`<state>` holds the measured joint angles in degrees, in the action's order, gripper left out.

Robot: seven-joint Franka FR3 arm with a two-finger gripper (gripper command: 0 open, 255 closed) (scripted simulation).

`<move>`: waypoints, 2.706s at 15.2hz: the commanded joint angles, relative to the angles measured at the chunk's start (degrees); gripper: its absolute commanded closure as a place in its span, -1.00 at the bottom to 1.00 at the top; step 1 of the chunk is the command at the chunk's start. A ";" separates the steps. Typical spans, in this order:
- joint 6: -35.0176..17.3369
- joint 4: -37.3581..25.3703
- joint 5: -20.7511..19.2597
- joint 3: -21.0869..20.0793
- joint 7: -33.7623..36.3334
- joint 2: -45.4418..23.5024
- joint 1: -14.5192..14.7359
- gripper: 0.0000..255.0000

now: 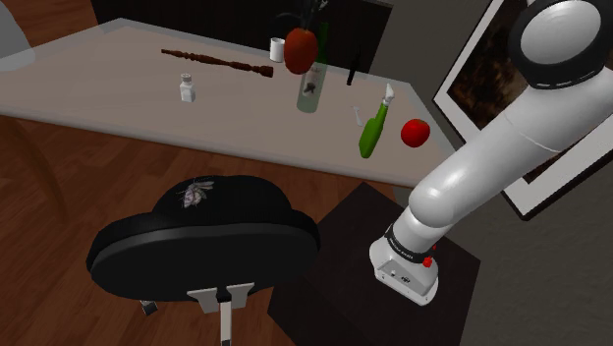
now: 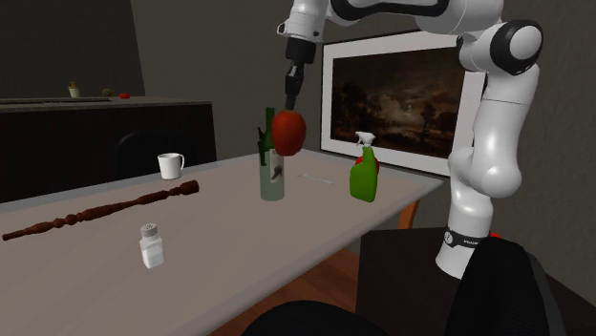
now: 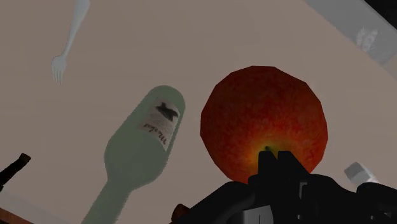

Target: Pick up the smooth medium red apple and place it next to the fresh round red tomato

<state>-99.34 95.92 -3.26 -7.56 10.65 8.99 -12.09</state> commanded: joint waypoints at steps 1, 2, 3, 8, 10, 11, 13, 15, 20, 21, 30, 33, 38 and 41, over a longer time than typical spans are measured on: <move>-0.08 1.00 0.47 1.62 -2.77 1.12 -1.02 1.00; -0.22 1.65 0.67 2.51 -4.19 1.70 -1.54 1.00; -0.35 2.22 0.86 3.39 -5.61 2.22 -2.08 1.00; -0.76 4.03 1.57 7.87 -12.71 3.88 -4.65 1.00; -0.83 4.27 1.79 9.69 -15.56 4.12 -5.67 1.00; -0.85 4.29 1.91 10.60 -16.98 4.15 -6.18 1.00; -0.85 4.11 2.16 12.42 -19.85 4.02 -7.20 1.00; -0.80 3.66 2.44 14.25 -22.72 3.65 -8.22 1.00; -0.42 1.32 3.47 18.91 -29.99 1.62 -10.73 1.00; -0.29 0.63 3.76 19.84 -31.47 1.02 -11.25 1.00; 2.06 -9.17 8.31 28.04 -45.07 -7.54 -16.56 1.00; 3.60 -14.17 10.87 30.51 -49.68 -11.80 -19.00 1.00; 7.61 -25.31 16.50 33.83 -57.04 -20.83 -24.69 1.00; 7.23 -26.67 17.96 34.28 -59.13 -23.11 -26.57 1.00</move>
<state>-91.46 68.78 14.46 26.61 -47.79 -13.89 -38.34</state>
